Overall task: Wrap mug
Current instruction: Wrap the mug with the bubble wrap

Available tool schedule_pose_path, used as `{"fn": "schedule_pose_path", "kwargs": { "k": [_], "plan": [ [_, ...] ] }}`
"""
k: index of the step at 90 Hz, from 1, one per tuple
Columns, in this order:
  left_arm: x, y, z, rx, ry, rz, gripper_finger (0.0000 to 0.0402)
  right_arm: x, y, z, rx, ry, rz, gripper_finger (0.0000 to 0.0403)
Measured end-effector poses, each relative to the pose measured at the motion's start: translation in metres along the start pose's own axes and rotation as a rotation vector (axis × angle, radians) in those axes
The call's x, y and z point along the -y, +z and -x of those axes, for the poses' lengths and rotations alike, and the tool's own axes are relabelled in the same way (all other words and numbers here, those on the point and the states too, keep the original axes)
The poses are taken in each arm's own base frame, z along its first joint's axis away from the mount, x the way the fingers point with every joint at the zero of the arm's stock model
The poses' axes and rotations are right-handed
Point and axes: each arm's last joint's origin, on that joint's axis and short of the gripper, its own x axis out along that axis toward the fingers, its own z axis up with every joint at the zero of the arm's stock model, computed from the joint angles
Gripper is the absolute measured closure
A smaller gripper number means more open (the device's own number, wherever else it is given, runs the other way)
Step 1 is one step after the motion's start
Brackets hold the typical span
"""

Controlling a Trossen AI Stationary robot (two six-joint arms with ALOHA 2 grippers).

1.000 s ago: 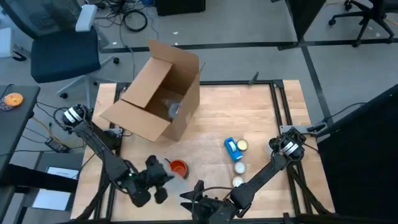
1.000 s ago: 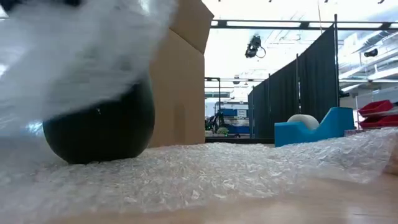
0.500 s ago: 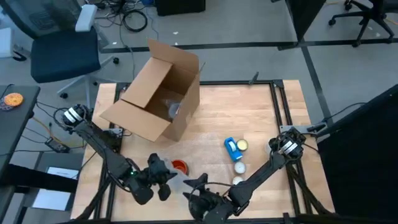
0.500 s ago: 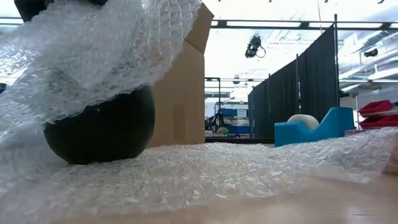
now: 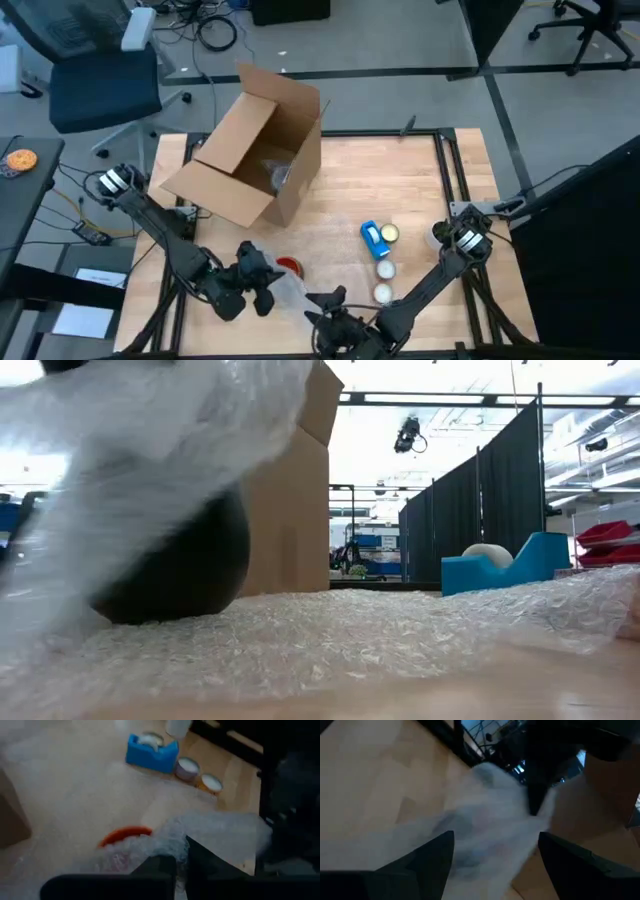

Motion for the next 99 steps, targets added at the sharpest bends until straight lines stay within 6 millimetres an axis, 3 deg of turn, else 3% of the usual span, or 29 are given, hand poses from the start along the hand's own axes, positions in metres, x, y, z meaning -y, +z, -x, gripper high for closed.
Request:
{"fn": "schedule_pose_path", "kwargs": {
  "k": [14, 28, 49, 83, 99],
  "plan": [
    [-0.005, 0.010, -0.002, 0.020, 0.013, -0.001, 0.0402, -0.004, -0.012, 0.004, -0.058, 0.004, 0.051, 0.0148],
    [-0.007, 0.012, -0.007, 0.002, 0.018, -0.001, 0.0402, 0.000, -0.014, 0.004, -0.081, -0.122, 0.059, 0.0152],
    [-0.006, 0.012, -0.007, -0.038, -0.009, -0.016, 0.0402, 0.009, -0.017, -0.013, -0.122, -0.171, 0.127, 0.0156],
    [-0.005, 0.011, -0.007, -0.053, -0.019, -0.051, 0.0402, 0.017, 0.004, -0.019, -0.076, -0.216, 0.132, 0.0163],
    [-0.005, 0.010, -0.007, -0.059, -0.026, -0.126, 0.0399, 0.022, 0.004, -0.031, -0.051, -0.154, 0.106, 0.0194]
  ]
}}
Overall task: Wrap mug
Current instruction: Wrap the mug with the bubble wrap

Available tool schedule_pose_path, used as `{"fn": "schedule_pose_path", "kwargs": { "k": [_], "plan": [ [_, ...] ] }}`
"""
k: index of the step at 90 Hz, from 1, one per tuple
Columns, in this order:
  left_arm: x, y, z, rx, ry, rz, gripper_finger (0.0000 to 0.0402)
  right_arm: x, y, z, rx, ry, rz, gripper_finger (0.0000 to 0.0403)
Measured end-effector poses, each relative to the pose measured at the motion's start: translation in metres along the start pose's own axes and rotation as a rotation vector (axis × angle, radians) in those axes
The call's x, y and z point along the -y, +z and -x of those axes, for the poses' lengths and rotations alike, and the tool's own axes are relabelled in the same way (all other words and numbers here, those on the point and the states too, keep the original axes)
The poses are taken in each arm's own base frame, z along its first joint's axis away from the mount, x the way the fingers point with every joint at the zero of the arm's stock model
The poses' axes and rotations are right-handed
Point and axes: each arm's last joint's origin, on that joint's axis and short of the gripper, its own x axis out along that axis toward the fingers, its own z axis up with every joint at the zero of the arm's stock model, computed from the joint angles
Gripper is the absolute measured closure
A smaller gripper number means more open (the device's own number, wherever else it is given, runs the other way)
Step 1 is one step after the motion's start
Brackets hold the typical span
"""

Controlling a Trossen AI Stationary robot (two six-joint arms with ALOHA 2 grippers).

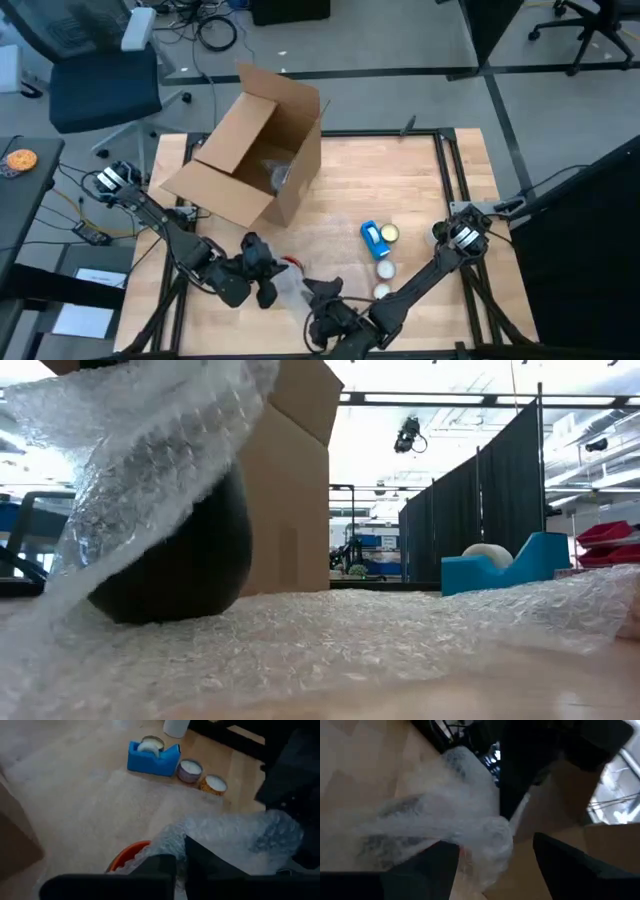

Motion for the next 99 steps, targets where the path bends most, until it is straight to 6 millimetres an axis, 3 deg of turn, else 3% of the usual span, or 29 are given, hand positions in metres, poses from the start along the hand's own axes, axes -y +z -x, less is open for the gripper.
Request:
{"fn": "schedule_pose_path", "kwargs": {
  "k": [10, 29, 53, 75, 99],
  "plan": [
    [0.000, 0.000, 0.000, -0.001, -0.002, -0.027, 0.0389, 0.001, -0.001, -0.005, -0.006, 0.003, -0.016, 0.0245],
    [0.003, -0.005, 0.002, -0.109, -0.092, -0.059, 0.0358, 0.002, -0.001, -0.007, 0.006, 0.024, -0.060, 0.0389],
    [0.010, -0.017, 0.013, -0.168, -0.135, -0.077, 0.0307, 0.000, 0.002, -0.007, 0.049, 0.097, -0.169, 0.0401],
    [0.014, -0.034, 0.027, -0.335, -0.202, -0.062, 0.0249, 0.001, 0.002, -0.008, 0.048, 0.100, -0.188, 0.0402],
    [0.019, -0.067, 0.061, -0.491, -0.208, -0.030, 0.0239, 0.001, 0.001, -0.011, 0.040, 0.097, -0.182, 0.0403]
  ]
}}
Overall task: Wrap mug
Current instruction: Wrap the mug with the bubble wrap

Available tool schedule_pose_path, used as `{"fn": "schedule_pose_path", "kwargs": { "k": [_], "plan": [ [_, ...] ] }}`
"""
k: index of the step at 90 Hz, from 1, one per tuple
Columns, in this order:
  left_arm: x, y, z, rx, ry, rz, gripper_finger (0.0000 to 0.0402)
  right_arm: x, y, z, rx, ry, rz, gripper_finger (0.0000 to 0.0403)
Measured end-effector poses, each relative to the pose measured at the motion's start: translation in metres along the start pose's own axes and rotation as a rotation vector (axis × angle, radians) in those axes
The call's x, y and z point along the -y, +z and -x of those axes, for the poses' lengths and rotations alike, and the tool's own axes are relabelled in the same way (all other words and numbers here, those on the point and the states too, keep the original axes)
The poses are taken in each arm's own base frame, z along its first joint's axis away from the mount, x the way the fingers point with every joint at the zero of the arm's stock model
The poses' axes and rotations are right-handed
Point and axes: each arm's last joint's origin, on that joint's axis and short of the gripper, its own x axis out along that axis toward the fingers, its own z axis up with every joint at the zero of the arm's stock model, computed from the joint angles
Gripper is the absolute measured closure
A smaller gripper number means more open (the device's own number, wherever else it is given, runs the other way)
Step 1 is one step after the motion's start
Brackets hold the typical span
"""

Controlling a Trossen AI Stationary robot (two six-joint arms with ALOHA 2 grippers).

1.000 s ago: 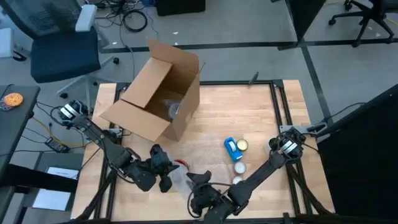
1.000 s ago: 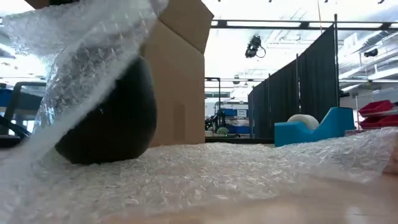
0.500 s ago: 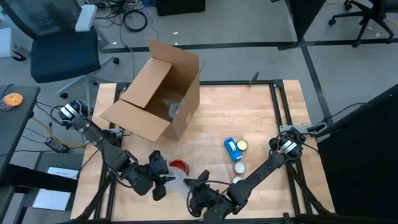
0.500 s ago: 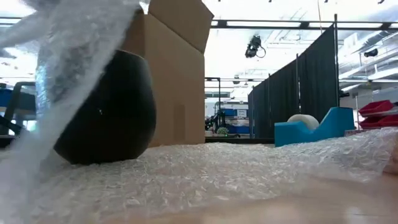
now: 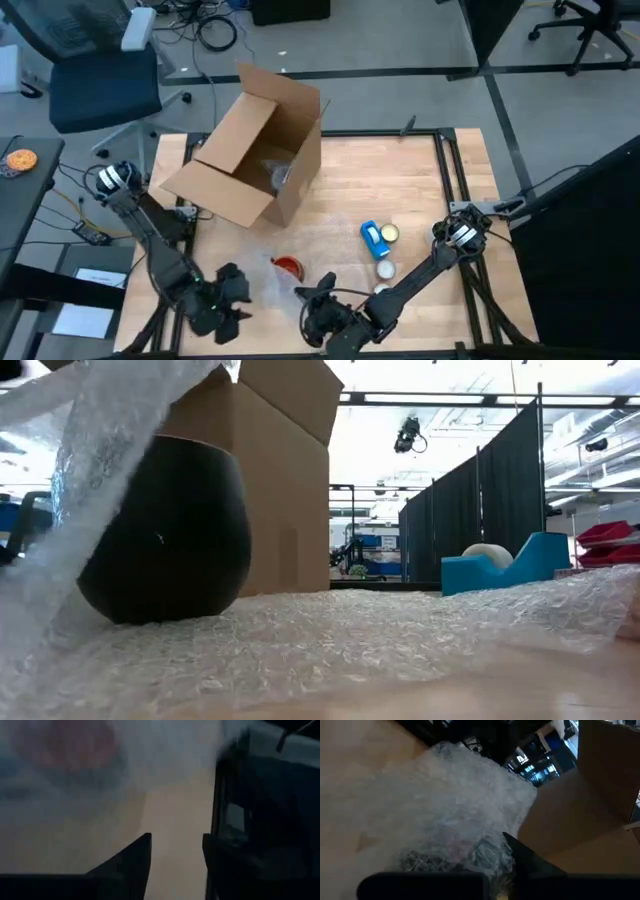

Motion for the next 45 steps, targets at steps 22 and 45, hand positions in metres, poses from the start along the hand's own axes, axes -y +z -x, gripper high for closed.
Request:
{"fn": "schedule_pose_path", "kwargs": {
  "k": [22, 45],
  "plan": [
    [0.003, -0.026, 0.005, 0.140, 0.098, -0.051, 0.0238, 0.001, 0.001, 0.000, 0.001, -0.006, -0.009, 0.0403],
    [-0.010, -0.044, -0.020, 0.065, 0.330, -0.207, 0.0238, 0.001, 0.002, -0.001, 0.005, -0.013, -0.025, 0.0403]
  ]
}}
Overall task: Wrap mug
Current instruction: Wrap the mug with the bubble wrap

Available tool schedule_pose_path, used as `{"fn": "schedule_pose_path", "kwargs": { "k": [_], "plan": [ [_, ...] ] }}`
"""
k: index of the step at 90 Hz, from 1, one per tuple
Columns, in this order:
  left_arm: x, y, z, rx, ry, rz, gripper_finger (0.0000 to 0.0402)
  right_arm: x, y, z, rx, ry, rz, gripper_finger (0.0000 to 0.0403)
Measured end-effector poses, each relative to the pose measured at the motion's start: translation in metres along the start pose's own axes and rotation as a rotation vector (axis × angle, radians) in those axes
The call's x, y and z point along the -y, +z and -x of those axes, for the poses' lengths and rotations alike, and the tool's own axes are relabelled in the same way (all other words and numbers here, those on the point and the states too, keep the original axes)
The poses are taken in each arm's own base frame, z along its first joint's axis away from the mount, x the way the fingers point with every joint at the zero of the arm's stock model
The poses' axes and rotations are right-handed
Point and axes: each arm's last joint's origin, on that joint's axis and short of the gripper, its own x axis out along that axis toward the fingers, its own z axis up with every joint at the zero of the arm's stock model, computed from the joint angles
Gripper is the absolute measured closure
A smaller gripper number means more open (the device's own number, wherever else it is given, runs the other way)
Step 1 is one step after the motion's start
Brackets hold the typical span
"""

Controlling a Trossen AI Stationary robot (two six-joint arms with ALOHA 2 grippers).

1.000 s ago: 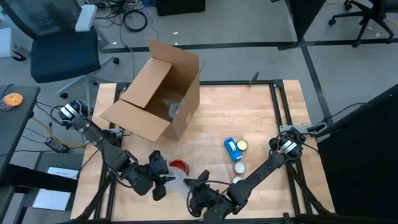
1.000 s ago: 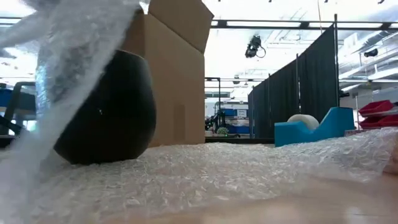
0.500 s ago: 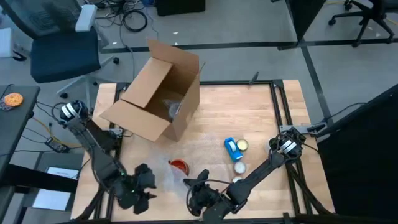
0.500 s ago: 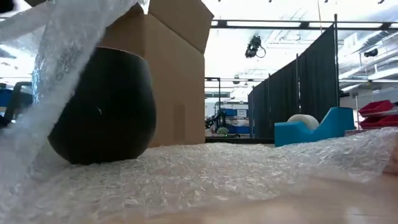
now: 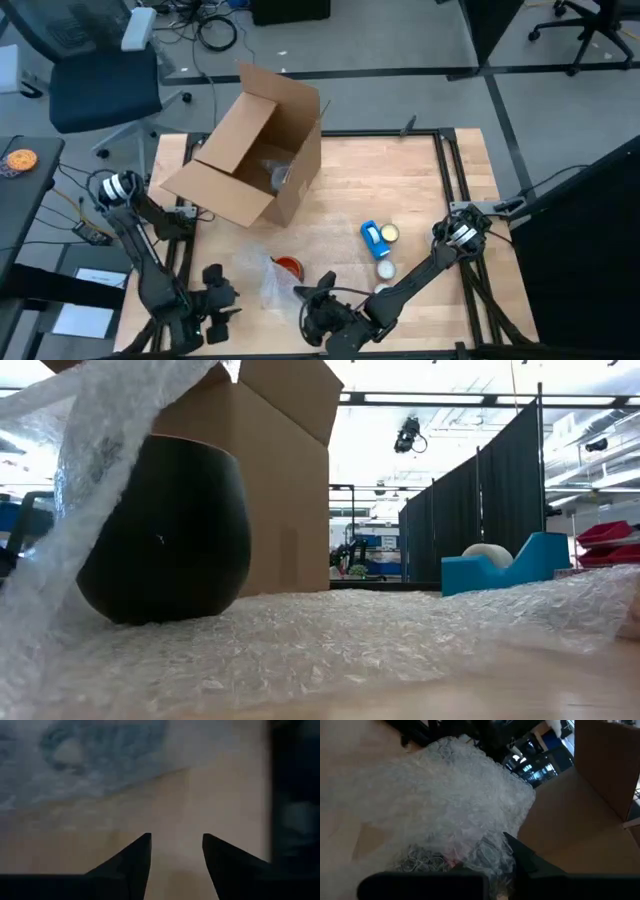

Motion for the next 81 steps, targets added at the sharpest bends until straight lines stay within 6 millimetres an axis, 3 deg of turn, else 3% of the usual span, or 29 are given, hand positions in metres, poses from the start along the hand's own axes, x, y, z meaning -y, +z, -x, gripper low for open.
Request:
{"fn": "schedule_pose_path", "kwargs": {
  "k": [10, 21, 40, 54, 62, 81],
  "plan": [
    [0.000, -0.005, -0.009, -0.025, 0.066, -0.024, 0.0238, 0.000, 0.000, 0.000, 0.000, 0.000, 0.000, 0.0403],
    [0.002, -0.003, -0.012, 0.084, 0.082, 0.035, 0.0238, 0.000, 0.000, 0.000, 0.000, 0.000, -0.001, 0.0403],
    [-0.012, 0.001, 0.015, 0.157, 0.062, 0.092, 0.0238, 0.000, 0.000, 0.000, 0.007, 0.019, 0.000, 0.0403],
    [-0.031, -0.012, 0.027, 0.267, -0.066, 0.272, 0.0238, -0.001, 0.000, 0.001, 0.012, 0.031, 0.001, 0.0403],
    [-0.037, -0.024, 0.019, 0.311, -0.173, 0.389, 0.0238, -0.001, 0.001, 0.001, 0.013, 0.032, 0.001, 0.0403],
    [-0.046, -0.054, -0.026, 0.384, -0.335, 0.577, 0.0238, -0.002, 0.001, 0.001, 0.024, 0.062, 0.001, 0.0403]
  ]
}}
